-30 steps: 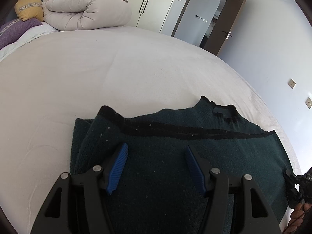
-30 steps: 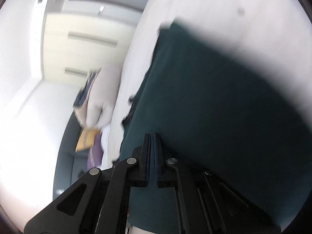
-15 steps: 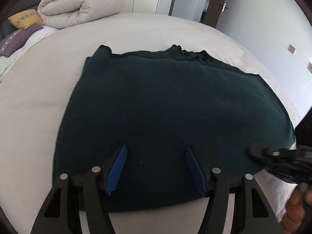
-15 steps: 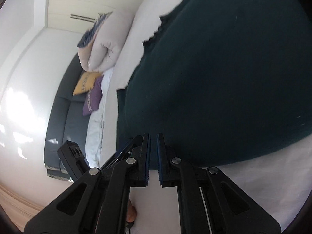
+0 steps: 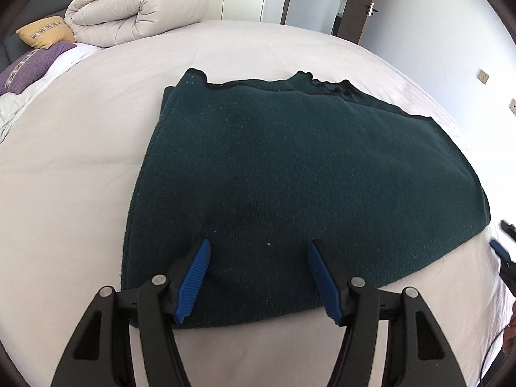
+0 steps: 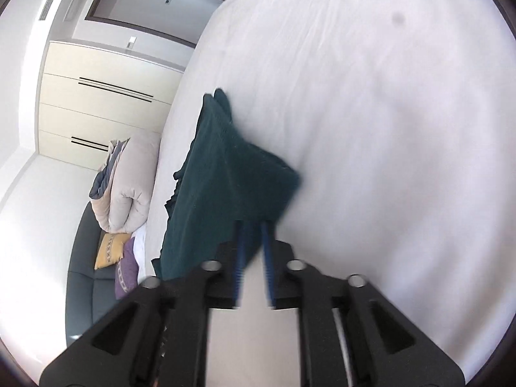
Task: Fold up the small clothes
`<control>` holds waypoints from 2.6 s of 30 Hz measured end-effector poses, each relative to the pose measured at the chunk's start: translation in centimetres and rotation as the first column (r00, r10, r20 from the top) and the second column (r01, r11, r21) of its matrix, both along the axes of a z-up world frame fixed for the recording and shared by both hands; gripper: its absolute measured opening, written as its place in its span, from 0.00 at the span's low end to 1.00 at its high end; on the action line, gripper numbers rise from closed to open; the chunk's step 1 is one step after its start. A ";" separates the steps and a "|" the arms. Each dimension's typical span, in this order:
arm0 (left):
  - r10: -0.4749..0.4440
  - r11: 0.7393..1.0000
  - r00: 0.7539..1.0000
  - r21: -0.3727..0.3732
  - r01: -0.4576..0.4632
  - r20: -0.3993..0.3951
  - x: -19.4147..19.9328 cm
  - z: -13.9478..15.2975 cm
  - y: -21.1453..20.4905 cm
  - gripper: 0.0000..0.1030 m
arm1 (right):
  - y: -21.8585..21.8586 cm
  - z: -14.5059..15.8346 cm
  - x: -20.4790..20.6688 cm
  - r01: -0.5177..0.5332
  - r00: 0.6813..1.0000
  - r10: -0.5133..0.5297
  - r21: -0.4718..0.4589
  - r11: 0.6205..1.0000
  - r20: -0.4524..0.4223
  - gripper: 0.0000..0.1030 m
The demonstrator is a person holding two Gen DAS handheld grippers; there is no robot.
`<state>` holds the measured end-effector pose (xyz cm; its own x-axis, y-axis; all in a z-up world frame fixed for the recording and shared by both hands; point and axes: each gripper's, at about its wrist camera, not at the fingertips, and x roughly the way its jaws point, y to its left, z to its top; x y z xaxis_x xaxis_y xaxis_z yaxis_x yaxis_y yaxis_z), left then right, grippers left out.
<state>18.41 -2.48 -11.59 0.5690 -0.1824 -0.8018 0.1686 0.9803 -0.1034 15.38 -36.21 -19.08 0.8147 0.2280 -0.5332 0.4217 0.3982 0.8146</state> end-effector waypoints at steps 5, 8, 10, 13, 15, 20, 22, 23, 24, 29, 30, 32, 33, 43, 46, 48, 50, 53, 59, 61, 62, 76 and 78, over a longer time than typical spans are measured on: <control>0.000 1.000 1.000 0.016 0.000 0.003 -0.6 0.2 -0.1 0.63 | 0.6 2.5 -5.2 0.002 0.999 0.002 -0.070 0.998 0.050 0.70; 0.017 0.999 1.000 0.028 -0.017 -0.006 -1.0 0.1 0.3 0.68 | 2.8 3.8 -5.3 -0.055 0.996 0.061 -0.091 0.994 0.069 0.70; 0.024 1.000 1.000 0.013 -0.024 -0.007 -1.5 0.1 0.9 0.68 | 4.5 5.5 -5.6 -0.087 0.991 0.097 -0.111 0.990 0.091 0.70; 0.026 0.999 1.000 0.020 -0.026 -0.006 -2.3 0.3 1.2 0.68 | 6.1 7.1 -6.0 -0.136 0.982 0.150 -0.120 0.983 0.118 0.70; 0.029 0.999 1.000 0.026 -0.029 -0.005 -2.8 0.5 1.5 0.68 | 7.1 7.4 -5.2 -0.165 0.976 0.181 -0.135 0.977 0.117 0.70; 0.087 0.995 0.996 -0.046 -0.086 0.035 -4.7 2.2 4.0 0.71 | 8.6 7.2 -6.0 -0.208 0.970 0.222 -0.133 0.969 0.101 0.70; 0.139 0.984 0.988 -0.124 -0.130 0.067 -5.1 3.3 6.1 0.84 | 8.7 6.4 -5.6 -0.215 0.968 0.228 -0.126 0.969 0.103 0.70; 0.169 0.973 0.983 -0.170 -0.155 0.074 -5.0 3.7 7.2 0.92 | 8.9 6.3 -5.5 -0.220 0.966 0.233 -0.122 0.968 0.107 0.70; 0.186 0.962 0.981 -0.213 -0.169 0.063 -4.6 3.9 8.2 0.94 | 9.0 6.2 -5.4 -0.226 0.965 0.239 -0.119 0.967 0.111 0.70; 0.178 0.894 0.980 -0.400 -0.201 -0.094 -0.7 2.9 11.4 0.92 | 10.2 5.9 -4.0 -0.281 0.948 0.293 -0.104 0.954 0.123 0.70; 0.165 0.891 0.979 -0.407 -0.201 -0.120 0.2 2.6 11.5 0.90 | 10.5 5.9 -3.7 -0.294 0.944 0.306 -0.107 0.950 0.123 0.70; 0.127 0.870 0.974 -0.452 -0.199 -0.185 1.8 1.7 11.5 0.80 | 10.9 6.0 -2.9 -0.315 0.937 0.327 -0.103 0.943 0.126 0.70; 0.104 0.852 0.970 -0.484 -0.202 -0.221 2.4 1.2 11.4 0.77 | 11.1 6.0 -2.5 -0.325 0.933 0.336 -0.099 0.941 0.129 0.70; 0.048 0.750 0.924 -0.598 -0.284 -0.379 5.1 -1.7 11.9 0.73 | 13.0 7.4 2.7 -0.413 0.893 0.429 -0.128 0.902 0.137 0.70; 0.033 0.776 0.919 -0.569 -0.272 -0.393 5.6 -1.7 11.3 0.62 | 13.8 7.6 4.2 -0.435 0.882 0.451 -0.133 0.891 0.135 0.70; 0.020 0.779 0.914 -0.566 -0.269 -0.406 5.8 -1.7 11.0 0.49 | 14.4 7.7 5.3 -0.449 0.875 0.466 -0.140 0.883 0.132 0.70; -0.004 0.755 0.903 -0.593 -0.279 -0.430 6.0 -2.2 10.9 0.35 | 15.0 7.7 6.5 -0.467 0.866 0.484 -0.144 0.873 0.128 0.70; -0.013 0.745 0.897 -0.603 -0.286 -0.441 5.9 -2.9 11.0 0.15 | 15.6 7.5 8.2 -0.488 0.858 0.503 -0.143 0.861 0.101 0.70; -0.006 0.687 0.905 -0.660 -0.305 -0.424 5.3 -2.8 11.7 0.13 | 16.0 6.3 11.5 -0.512 0.851 0.522 -0.132 0.849 0.055 0.70; -0.006 0.682 0.913 -0.670 -0.295 -0.408 5.3 -2.2 11.5 0.13 | 15.9 5.3 12.8 -0.512 0.854 0.519 -0.119 0.851 0.041 0.70; -0.005 0.680 0.918 -0.674 -0.288 -0.397 5.3 -1.9 11.3 0.13 | 15.8 4.3 13.7 -0.509 0.858 0.513 -0.099 0.855 0.015 0.70; -0.112 0.780 0.970 -0.624 -0.050 -0.218 6.2 7.3 1.5 0.13 | 12.6 3.8 14.4 -0.502 0.858 0.496 0.017 0.865 0.133 0.70; -0.158 0.796 0.969 -0.606 0.012 -0.188 6.6 8.5 -2.2 0.13 | 11.3 4.4 14.3 -0.496 0.859 0.483 0.044 0.867 0.171 0.70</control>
